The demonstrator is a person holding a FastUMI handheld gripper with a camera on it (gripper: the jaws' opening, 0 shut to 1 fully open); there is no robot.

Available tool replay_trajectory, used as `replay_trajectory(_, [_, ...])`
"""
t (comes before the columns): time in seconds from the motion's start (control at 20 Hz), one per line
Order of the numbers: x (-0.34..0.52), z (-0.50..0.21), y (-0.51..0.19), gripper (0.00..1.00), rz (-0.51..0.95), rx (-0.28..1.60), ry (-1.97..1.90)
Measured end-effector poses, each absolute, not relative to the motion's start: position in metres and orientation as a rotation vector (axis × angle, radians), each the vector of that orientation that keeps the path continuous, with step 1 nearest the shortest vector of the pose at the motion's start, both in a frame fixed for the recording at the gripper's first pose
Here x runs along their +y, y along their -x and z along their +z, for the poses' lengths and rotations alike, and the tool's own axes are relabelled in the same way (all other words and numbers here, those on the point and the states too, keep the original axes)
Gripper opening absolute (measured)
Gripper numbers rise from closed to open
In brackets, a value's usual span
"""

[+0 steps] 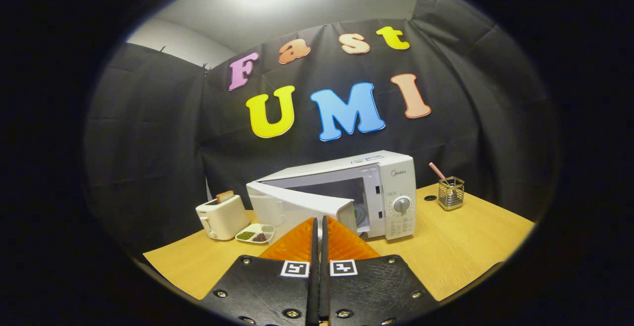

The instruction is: Open the microwave, put the food inside, and close the microwave door.

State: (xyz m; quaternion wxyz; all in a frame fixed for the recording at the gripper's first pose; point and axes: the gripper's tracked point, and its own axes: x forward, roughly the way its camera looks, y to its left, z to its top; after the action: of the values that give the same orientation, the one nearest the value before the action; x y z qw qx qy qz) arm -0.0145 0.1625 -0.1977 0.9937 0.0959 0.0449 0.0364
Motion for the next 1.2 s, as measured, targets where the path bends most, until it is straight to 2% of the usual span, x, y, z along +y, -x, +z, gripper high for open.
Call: replay_trajectory(1.2, [0.078, -0.215, -0.133, 0.01, -0.048, 0.144, -0.23])
